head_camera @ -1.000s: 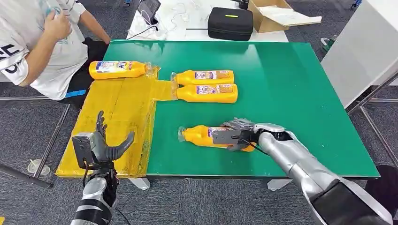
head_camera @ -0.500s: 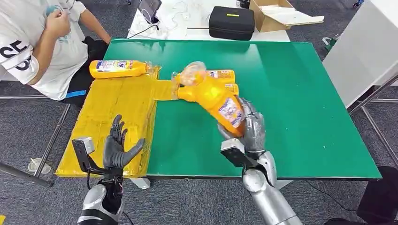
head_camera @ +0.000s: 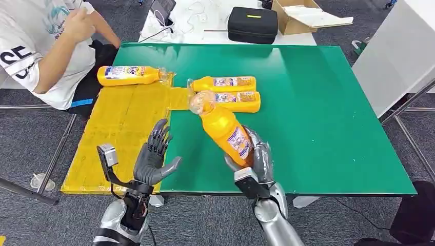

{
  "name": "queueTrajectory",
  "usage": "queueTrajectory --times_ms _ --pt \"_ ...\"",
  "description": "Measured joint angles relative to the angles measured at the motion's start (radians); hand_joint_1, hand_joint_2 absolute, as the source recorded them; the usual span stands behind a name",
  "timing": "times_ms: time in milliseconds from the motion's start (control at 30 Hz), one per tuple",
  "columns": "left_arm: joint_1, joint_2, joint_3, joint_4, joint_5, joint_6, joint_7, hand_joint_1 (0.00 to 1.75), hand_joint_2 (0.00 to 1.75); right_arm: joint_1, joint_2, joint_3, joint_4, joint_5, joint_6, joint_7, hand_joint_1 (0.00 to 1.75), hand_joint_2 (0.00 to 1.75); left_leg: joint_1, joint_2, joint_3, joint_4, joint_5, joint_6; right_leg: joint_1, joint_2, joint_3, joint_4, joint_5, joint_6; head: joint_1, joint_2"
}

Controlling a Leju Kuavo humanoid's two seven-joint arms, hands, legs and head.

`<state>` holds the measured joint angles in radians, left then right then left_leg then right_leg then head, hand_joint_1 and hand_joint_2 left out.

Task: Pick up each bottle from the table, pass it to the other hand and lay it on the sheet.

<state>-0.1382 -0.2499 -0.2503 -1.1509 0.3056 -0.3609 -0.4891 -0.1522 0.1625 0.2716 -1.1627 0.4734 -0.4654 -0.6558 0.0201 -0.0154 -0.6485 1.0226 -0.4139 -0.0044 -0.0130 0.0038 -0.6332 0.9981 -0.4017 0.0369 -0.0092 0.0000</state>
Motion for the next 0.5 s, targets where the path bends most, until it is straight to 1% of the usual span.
queueTrajectory --times_ms 167,267,500 --pt "0.000 0.004 -0.014 0.000 0.000 -0.005 0.001 0.00 1.75 -0.005 0.015 0.006 0.044 0.003 0.005 -0.003 1.75 1.75 0.000 0.000 0.000 0.000 0.000 0.000 0.000 0.000 0.000 0.000 0.000 0.000 0.000 0.000" --pt "-0.001 0.006 -0.021 0.000 0.000 -0.012 0.001 0.00 1.75 -0.012 0.021 0.019 0.069 0.018 0.032 -0.003 1.75 1.75 0.000 0.000 0.000 0.000 0.000 0.000 0.000 0.000 0.000 0.000 0.000 0.000 0.000 0.000" --pt "-0.021 0.006 -0.061 0.013 -0.012 -0.026 0.005 0.00 1.75 -0.075 0.085 0.119 0.214 0.089 0.022 -0.002 1.75 1.75 0.001 0.000 0.000 0.000 0.000 0.000 0.001 0.000 0.000 0.000 0.000 0.000 0.000 0.000"
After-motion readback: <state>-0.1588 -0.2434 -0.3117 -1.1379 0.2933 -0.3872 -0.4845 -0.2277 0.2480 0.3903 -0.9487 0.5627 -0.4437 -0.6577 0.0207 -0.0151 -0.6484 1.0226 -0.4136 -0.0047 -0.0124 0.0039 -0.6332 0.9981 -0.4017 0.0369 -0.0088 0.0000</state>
